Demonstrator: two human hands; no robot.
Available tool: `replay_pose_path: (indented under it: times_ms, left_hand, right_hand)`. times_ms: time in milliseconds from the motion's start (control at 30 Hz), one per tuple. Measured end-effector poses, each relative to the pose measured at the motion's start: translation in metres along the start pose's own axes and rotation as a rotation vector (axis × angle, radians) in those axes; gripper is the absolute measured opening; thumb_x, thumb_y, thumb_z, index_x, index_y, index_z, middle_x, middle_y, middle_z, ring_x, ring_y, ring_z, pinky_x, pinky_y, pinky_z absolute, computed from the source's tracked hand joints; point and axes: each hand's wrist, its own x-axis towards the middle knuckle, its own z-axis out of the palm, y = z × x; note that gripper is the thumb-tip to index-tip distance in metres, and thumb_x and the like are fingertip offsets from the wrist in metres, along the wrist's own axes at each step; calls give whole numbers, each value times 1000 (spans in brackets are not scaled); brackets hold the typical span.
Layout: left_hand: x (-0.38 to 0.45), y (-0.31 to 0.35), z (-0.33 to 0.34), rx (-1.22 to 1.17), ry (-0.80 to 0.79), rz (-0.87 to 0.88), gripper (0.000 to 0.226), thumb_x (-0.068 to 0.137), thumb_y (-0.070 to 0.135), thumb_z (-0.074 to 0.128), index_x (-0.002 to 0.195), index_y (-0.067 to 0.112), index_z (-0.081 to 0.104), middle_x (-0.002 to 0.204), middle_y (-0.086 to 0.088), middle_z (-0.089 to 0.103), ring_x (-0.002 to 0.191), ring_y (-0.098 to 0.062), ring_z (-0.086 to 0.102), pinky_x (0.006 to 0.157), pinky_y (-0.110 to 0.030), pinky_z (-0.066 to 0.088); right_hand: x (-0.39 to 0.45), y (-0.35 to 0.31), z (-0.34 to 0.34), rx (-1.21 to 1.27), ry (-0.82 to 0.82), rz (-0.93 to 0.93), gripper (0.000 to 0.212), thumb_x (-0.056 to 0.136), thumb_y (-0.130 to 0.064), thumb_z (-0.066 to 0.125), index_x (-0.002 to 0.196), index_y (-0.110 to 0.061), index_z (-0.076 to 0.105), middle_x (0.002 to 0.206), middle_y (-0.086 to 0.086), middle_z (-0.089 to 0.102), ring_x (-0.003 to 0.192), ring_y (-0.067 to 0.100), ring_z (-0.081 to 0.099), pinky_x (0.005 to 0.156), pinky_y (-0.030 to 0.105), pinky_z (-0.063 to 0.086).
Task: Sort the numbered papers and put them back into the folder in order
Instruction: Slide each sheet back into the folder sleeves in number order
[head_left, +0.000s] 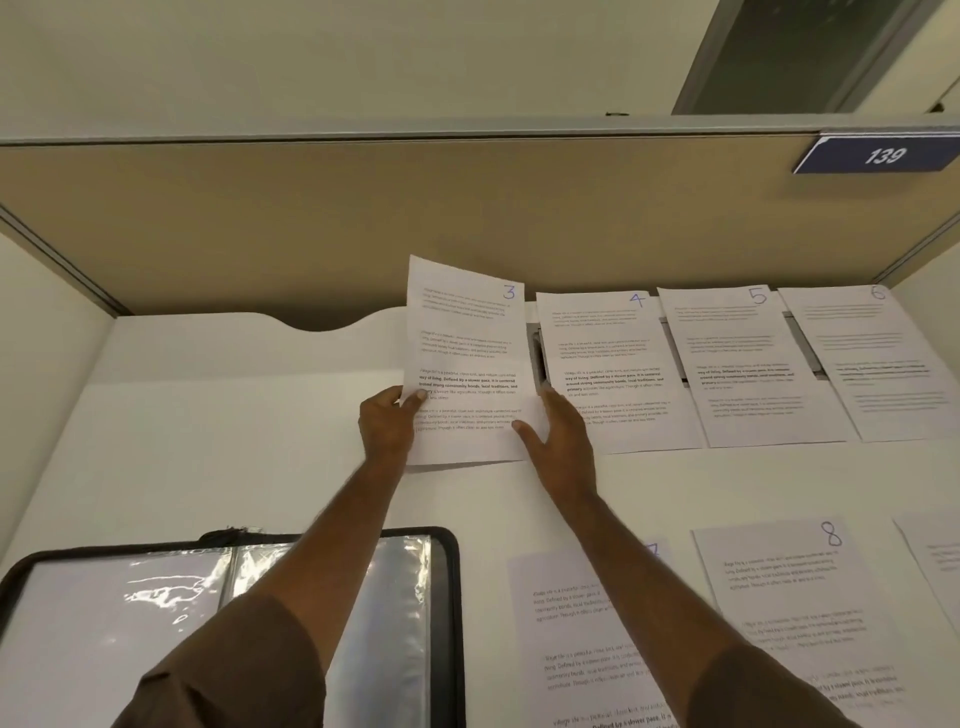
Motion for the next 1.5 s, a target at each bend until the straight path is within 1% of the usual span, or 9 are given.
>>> replay_pose_path:
  times_ms: [233,333,467,700,867,1067,1233,1367,1500]
  left_hand:
    - [-36,12,-35,-260,-118,-43,10,89,17,77,99,16,76,93,-1,78,82,-20,75,76,-32,62]
    - [-57,16,-53,-310,-144,-38,17,88,14,77,105,11,76,96,-4,79,82,-20,75,74,-32,62]
    - [-90,16,-80,-306,-139,-10,14,88,14,77,102,10,76,91,-1,79,78,-14,74,67,-24,59]
    - [-151,-6,-126,-255,-98,-5,7,94,20,70,94,17,77,88,4,78,75,-11,73,62,-21,56]
    - [-190,-36,-156,-211,-63,-53,16,95,28,69,100,15,78,95,-1,79,83,-19,74,68,-28,58]
    - [-236,-72,-194,-260,-73,-111,13,95,19,69,101,10,76,98,-9,78,88,-29,74,79,-42,61]
    - [-275,-102,-227,-259,-114,-133,9,95,17,69,100,13,75,96,-4,79,85,-27,76,72,-37,61]
    - [-297,-127,-248,-239,-108,-150,8,94,16,70,94,10,75,94,-5,79,87,-29,75,79,-40,62]
    - [-315,-142,-268,-269,-109,-154,7,95,14,69,95,10,74,93,-3,79,86,-25,75,76,-36,61]
  right_hand:
    - [5,-35,-28,611,34,282,56,91,-21,75,143,-12,56,130,-6,63,114,14,64,98,26,51]
    - [-7,-44,-40,751,-3,350,28,90,-19,75,117,-10,72,104,2,77,94,21,72,80,38,57]
    - [-38,-56,-51,771,-51,352,6,89,-14,75,89,-8,72,91,7,77,79,21,71,76,50,57]
    - [-106,-80,-61,747,-121,320,10,90,-12,74,86,-5,68,92,11,77,80,24,72,71,42,59]
    - [-159,-82,-59,729,-179,330,16,90,-12,73,92,3,68,92,10,78,81,25,74,71,40,62]
    - [-223,-86,-50,713,-244,361,7,89,-12,75,86,-8,70,87,4,78,76,18,73,73,42,61]
    - [-281,-91,-41,678,-243,382,9,90,-12,74,84,-8,69,86,6,78,76,19,73,69,38,59]
    - [-328,-89,-30,685,-241,452,16,91,-13,74,91,1,67,94,14,77,83,26,73,76,46,60]
    - [-376,-95,-18,754,-215,532,15,92,-15,73,97,-2,70,97,11,77,89,29,72,73,40,61]
